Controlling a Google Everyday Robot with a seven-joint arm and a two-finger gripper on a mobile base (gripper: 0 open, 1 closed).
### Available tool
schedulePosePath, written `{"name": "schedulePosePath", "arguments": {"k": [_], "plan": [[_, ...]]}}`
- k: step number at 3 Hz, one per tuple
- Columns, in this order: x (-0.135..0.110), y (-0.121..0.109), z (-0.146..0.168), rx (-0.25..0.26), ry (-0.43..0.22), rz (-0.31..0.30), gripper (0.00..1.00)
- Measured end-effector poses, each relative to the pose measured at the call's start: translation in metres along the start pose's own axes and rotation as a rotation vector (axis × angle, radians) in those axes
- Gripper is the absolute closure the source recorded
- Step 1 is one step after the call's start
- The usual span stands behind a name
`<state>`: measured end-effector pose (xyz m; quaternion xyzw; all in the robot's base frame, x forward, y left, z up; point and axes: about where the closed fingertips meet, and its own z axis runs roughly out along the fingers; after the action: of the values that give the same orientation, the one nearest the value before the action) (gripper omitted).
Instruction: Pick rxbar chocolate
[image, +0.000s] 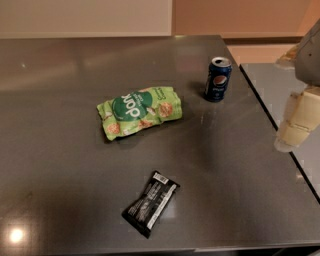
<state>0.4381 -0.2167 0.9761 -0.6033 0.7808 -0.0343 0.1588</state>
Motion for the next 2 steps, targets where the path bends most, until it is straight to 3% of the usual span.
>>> {"name": "schedulePosePath", "arguments": {"k": [2], "plan": [[-0.0003,0.0001,0.0001,0.000,-0.001,-0.001,0.00]]}}
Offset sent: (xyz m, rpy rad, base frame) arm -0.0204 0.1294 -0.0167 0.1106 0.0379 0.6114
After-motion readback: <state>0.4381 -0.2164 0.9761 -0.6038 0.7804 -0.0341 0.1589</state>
